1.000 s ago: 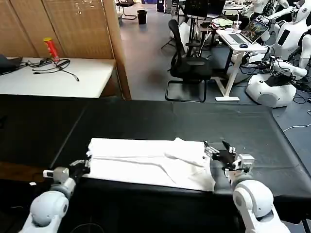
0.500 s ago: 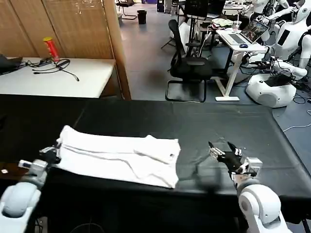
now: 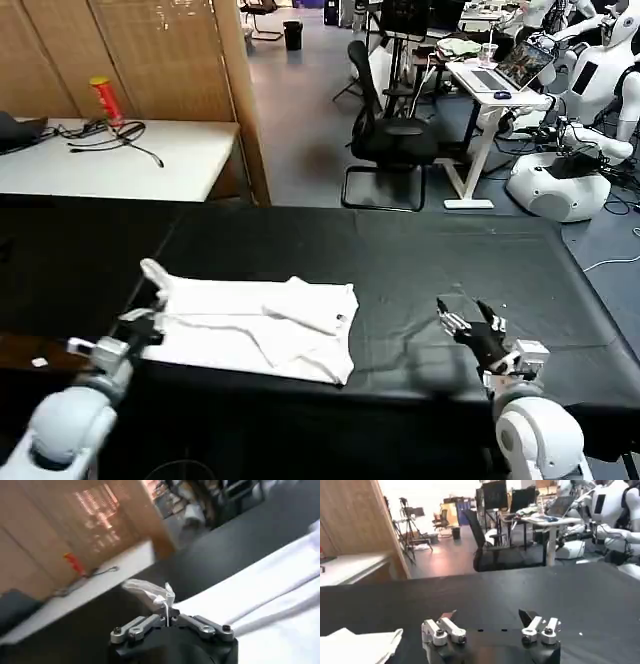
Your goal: Fold and organize the clothes.
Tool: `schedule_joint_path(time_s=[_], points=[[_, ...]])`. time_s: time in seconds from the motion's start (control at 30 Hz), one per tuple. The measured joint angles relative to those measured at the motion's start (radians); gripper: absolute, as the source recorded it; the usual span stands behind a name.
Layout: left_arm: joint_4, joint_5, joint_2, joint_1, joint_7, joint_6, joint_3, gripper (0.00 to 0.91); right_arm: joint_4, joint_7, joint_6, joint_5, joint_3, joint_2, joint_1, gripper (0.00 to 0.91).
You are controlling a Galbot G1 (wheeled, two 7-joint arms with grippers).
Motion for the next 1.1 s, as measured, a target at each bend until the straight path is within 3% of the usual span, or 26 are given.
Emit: schedule_joint_path(time_s=[0.37, 0.7, 1.1], points=[[-0.089, -0.211, -0.134, -0.1, -0.079, 0.091, 0.253, 0.0, 0.001, 0.0, -0.002, -0.027, 0.007, 0.036, -0.014, 0.878], [-0.064, -0.315, -0.239, -0.165, -0.082, 0.076, 0.35, 0.0, 0.003, -0.001, -0.002, -0.042, -0.009, 0.058, -0.019, 0.878], [-0.012, -0.233, -0.32, -0.156, -0.067, 0.066, 0.398, 0.0, 0.029, -0.01, -0.006, -0.046, -0.016, 0.051, -0.031, 0.878]])
